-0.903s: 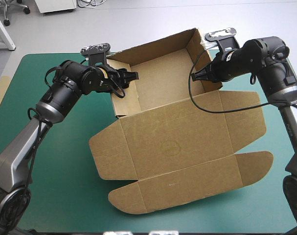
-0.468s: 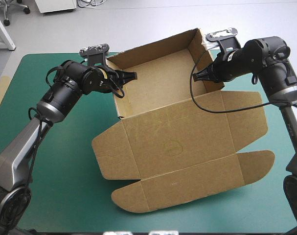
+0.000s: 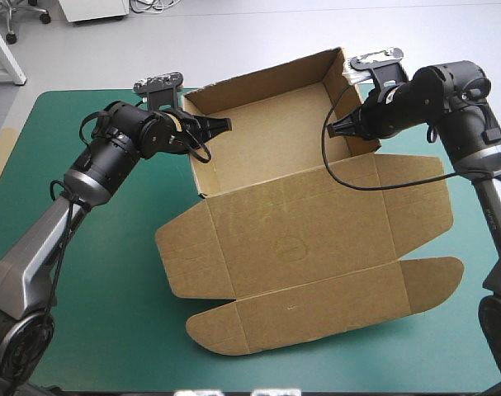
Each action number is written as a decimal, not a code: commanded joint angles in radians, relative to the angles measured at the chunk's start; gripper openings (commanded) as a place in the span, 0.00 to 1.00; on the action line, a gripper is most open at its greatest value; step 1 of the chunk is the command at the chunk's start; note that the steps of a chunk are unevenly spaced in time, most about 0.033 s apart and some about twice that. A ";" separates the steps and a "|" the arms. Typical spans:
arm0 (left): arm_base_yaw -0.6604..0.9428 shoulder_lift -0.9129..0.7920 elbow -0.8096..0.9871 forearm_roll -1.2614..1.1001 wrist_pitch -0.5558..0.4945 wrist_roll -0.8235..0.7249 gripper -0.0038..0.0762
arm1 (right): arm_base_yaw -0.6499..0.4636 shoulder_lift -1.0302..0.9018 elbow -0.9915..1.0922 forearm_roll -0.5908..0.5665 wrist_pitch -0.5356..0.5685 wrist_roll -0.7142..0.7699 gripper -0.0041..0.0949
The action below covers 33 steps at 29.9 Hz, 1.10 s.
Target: Fold the box
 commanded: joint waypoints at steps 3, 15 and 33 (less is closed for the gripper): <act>-0.020 -0.043 -0.033 -0.027 -0.087 0.037 0.04 | 0.010 -0.049 -0.034 0.121 -0.070 0.018 0.04; -0.018 -0.043 -0.033 0.121 -0.035 0.037 0.04 | 0.064 0.019 -0.034 -0.010 0.024 0.074 0.04; -0.018 0.038 -0.033 0.238 0.010 0.055 0.04 | 0.161 0.116 -0.034 -0.062 0.041 0.136 0.04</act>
